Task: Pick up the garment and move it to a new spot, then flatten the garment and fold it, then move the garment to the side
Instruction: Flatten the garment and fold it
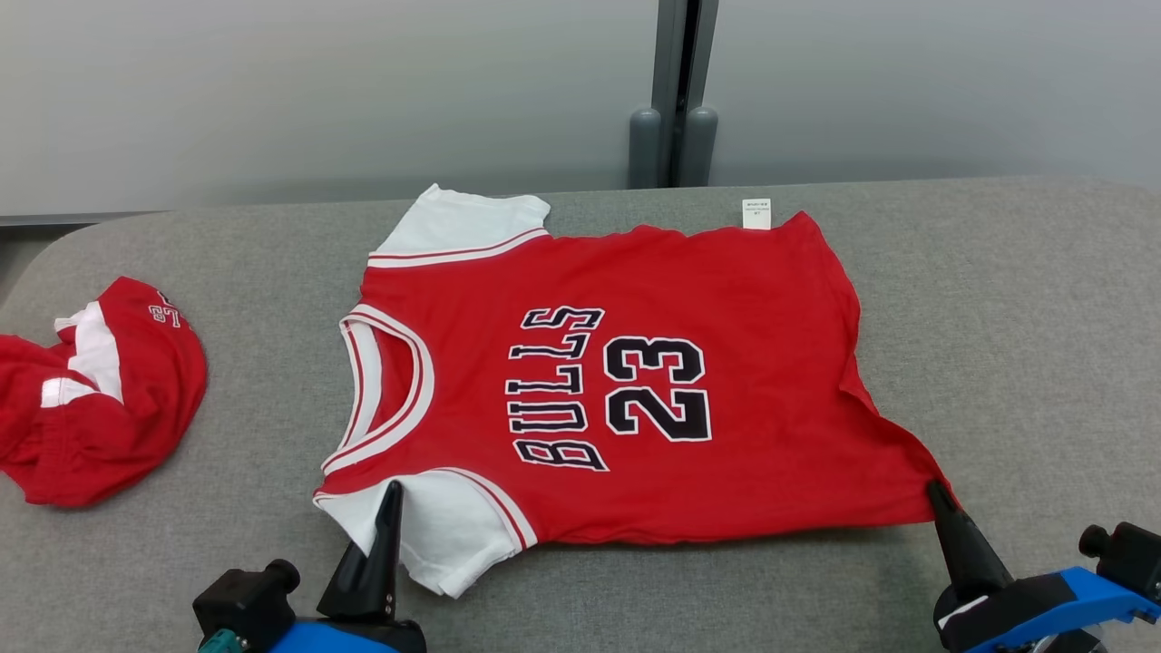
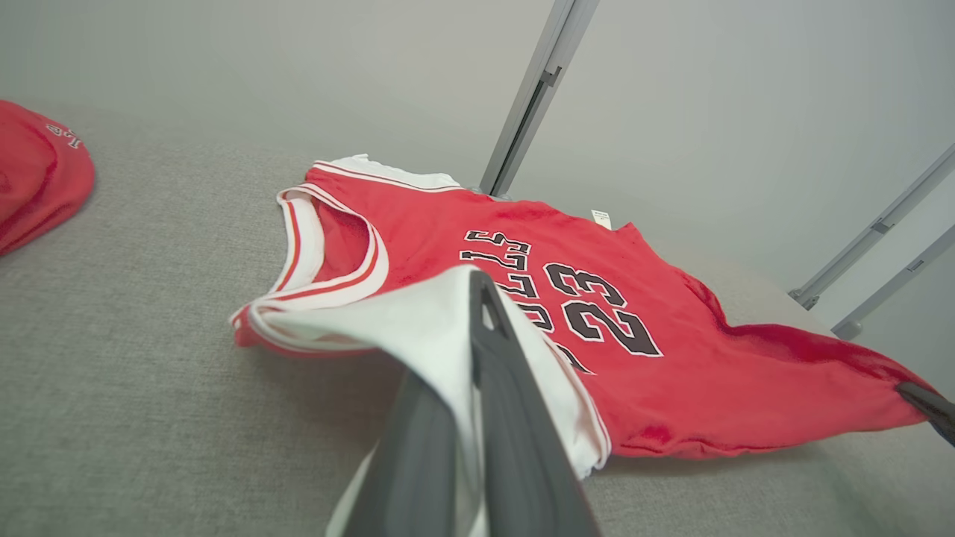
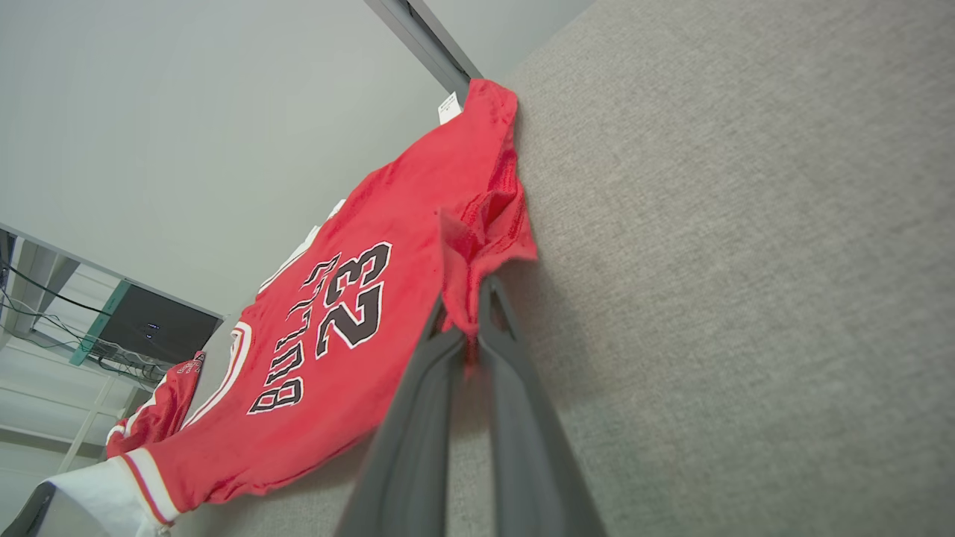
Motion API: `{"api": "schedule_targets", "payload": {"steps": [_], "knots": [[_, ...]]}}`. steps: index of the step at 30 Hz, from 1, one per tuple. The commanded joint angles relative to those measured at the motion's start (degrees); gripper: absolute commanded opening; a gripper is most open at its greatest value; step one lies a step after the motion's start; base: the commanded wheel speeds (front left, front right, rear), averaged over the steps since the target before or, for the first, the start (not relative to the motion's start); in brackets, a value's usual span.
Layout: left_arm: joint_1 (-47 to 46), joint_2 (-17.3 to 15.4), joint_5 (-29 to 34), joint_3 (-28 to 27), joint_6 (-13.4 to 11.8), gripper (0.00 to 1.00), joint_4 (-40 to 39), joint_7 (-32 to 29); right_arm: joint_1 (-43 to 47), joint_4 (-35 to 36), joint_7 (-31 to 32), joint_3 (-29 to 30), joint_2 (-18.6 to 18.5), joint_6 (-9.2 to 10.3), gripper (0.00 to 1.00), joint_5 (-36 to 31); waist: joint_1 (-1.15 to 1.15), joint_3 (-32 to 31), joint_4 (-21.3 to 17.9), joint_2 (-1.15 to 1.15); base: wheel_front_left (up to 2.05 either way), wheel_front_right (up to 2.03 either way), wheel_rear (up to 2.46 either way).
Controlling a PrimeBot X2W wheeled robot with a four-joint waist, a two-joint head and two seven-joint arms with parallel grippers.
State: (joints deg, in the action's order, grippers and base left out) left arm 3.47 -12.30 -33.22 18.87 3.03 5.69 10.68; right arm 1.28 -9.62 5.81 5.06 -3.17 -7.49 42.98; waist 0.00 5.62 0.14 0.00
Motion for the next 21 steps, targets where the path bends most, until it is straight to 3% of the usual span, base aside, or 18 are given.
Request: {"api": "schedule_targets", "payload": {"steps": [1, 11, 21], "knots": [[-1.27, -0.22, -0.06, -0.31, 0.20, 0.00, 0.27, 0.00, -0.90, 0.29, 0.26, 0.28, 0.17, -0.01, 0.00, 0.50, 0.00, 0.15, -0.03, 0.00, 0.00, 0.00, 0.00], [-6.28, -0.11, -0.78, -0.55, 1.29, 0.00, 3.70, 0.70, -5.64, -2.74, 1.01, 0.92, 0.26, -0.01, 0.00, 1.93, 0.00, 2.24, -0.23, 0.00, 0.00, 0.00, 0.00], [-13.69, -1.28, -0.93, -0.73, 2.19, 0.00, 8.29, 0.05, -14.97, -9.70, 1.85, 0.70, 0.23, -0.01, 0.00, -1.55, 0.00, 4.98, -0.58, 0.00, 0.00, 0.00, 0.00]]}}
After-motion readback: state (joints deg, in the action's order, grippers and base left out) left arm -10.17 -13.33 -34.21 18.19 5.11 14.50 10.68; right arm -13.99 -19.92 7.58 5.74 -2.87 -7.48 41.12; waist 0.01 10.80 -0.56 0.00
